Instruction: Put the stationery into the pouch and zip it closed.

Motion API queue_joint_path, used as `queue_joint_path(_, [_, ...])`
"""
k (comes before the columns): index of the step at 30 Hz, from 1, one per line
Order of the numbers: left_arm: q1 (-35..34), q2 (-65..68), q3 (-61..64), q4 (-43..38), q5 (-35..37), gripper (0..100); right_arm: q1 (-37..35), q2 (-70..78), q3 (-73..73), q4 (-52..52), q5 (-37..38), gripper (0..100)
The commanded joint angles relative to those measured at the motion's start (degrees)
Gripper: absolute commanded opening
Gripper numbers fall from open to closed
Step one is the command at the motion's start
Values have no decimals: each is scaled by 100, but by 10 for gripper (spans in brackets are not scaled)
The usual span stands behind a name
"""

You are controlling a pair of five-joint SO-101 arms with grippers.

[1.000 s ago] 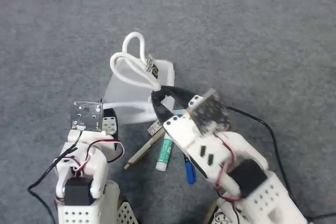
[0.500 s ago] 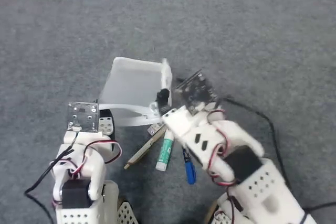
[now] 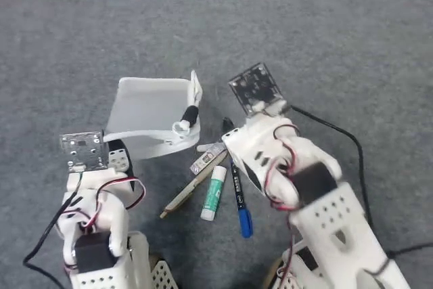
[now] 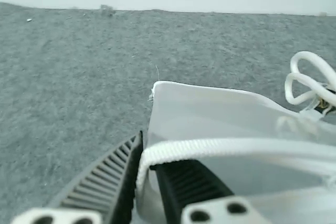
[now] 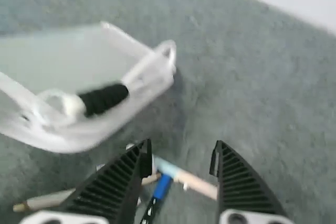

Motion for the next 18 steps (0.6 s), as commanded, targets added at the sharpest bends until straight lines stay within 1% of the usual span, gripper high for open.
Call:
queue_joint_path(1, [-211, -88, -374, -44, 202, 9, 48, 840, -369, 127, 53, 173])
queue_joint_path(6, [-440, -88, -365, -123, 273, 9, 40, 1499, -378, 101, -457, 173])
queue_joint_path(8, [-466, -88, -365, -123, 273, 9, 31, 1754, -378, 101, -492, 171])
queue_joint_path(13, [-466, -88, -356, -114, 273, 9, -48, 2431, -378, -127, -492, 113])
queue_joint_path(18, [-466, -88, -356, -97, 273, 9, -233, 3134, -378, -409, -492, 111])
